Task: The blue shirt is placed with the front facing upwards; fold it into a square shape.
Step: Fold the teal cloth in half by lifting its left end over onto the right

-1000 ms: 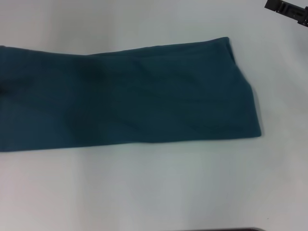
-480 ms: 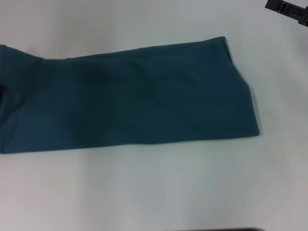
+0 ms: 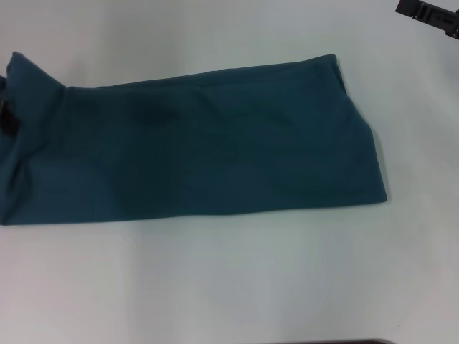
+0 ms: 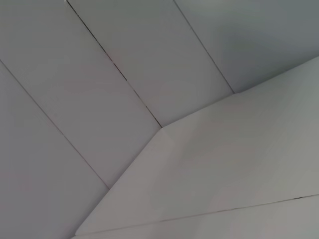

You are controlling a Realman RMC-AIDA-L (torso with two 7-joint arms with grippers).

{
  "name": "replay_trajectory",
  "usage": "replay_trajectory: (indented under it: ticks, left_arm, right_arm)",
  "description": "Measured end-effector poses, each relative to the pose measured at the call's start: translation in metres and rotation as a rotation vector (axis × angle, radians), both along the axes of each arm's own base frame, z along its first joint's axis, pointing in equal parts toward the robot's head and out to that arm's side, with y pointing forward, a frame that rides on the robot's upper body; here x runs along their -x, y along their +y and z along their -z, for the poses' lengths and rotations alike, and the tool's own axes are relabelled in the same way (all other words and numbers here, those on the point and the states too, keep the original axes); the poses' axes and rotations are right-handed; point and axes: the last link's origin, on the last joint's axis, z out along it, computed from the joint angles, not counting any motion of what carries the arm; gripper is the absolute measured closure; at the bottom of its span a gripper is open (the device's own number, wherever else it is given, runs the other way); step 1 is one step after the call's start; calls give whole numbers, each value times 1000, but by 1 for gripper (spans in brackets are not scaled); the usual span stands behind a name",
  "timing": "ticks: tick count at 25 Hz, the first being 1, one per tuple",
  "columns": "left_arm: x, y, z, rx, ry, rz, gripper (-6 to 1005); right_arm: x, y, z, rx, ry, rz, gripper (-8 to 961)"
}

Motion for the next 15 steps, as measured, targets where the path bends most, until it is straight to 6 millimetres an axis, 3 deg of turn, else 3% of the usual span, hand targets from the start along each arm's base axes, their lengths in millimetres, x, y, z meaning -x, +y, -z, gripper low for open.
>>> replay_trajectory:
  ticks: [15]
  left_arm:
    - [-75, -3, 6, 78, -314, 122, 940]
  right_arm:
    - [0, 1, -5, 0, -7, -10, 243]
